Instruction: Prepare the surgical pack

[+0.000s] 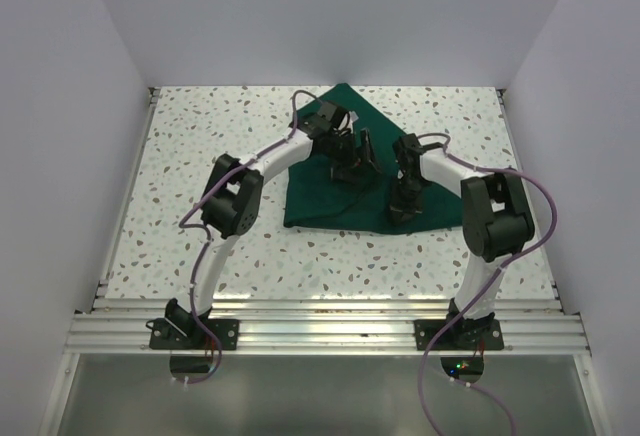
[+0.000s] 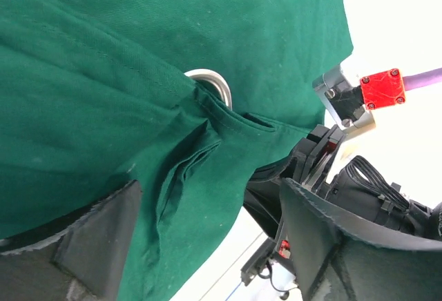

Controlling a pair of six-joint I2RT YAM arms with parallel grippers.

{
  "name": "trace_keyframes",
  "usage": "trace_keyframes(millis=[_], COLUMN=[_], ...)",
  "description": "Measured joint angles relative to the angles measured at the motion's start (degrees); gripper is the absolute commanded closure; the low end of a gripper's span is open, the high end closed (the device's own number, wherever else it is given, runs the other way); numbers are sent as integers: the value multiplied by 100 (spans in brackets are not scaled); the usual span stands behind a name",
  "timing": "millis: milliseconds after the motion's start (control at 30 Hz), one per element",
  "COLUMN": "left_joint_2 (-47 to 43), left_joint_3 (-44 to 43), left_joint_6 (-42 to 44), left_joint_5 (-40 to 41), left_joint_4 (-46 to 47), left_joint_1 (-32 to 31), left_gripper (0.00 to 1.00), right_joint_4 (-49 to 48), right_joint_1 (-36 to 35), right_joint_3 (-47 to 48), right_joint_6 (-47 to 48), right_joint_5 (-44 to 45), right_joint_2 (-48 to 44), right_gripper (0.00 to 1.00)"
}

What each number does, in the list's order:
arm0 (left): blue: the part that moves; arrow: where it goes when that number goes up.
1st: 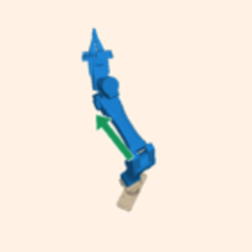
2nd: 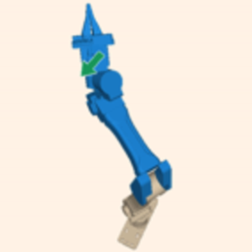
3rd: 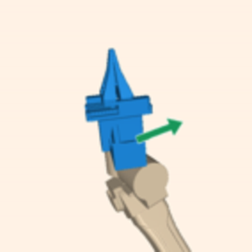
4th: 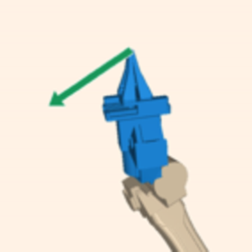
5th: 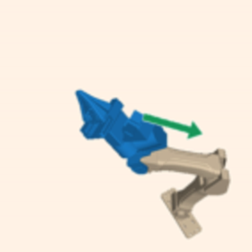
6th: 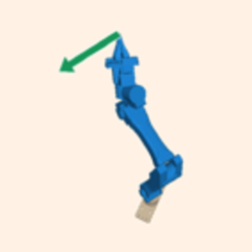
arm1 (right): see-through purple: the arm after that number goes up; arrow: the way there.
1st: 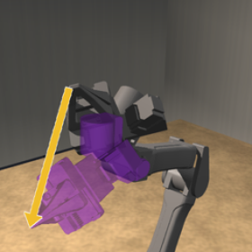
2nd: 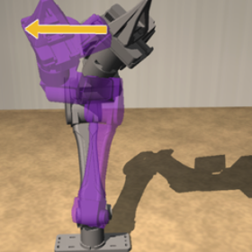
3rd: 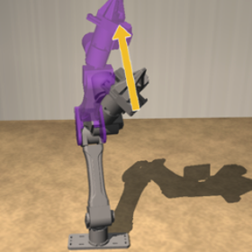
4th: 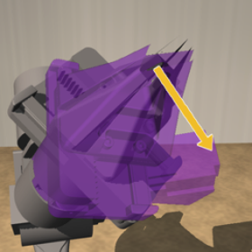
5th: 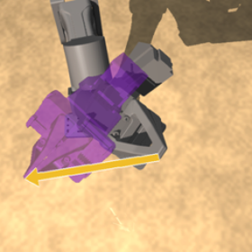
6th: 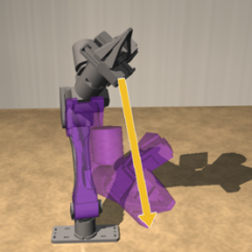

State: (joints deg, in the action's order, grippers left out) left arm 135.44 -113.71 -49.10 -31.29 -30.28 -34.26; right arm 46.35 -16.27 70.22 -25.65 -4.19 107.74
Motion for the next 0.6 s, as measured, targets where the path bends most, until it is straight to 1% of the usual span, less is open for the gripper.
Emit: trace_keyframes(millis=[67,133,167,267,500,567,600], left_joint_2=[11,22,33,66,66,44,2], left_joint_3=[-96,-190,-225,-321,-417,-496,-503], left_joint_6=[81,166,177,212,286,400,498], left_joint_5=[83,151,166,197,197,203,225], left_joint_4=[-153,-249,-267,-330,-391,-396,-398], left_joint_1=[0,0,0,0,15,42,68], left_gripper=[22,24,27,30,32,30,27], right_joint_4=[11,20,20,26,125,199,212], right_joint_1=[0,0,0,0,131,295,413], right_joint_3=[17,28,31,35,221,407,476], right_joint_6=[0,0,-2,-13,20,63,90], right_joint_5=[-7,-11,-11,-17,17,63,87], right_joint_2=[13,24,26,24,24,7,-20], right_gripper=[100,100,100,100,100,100,100])
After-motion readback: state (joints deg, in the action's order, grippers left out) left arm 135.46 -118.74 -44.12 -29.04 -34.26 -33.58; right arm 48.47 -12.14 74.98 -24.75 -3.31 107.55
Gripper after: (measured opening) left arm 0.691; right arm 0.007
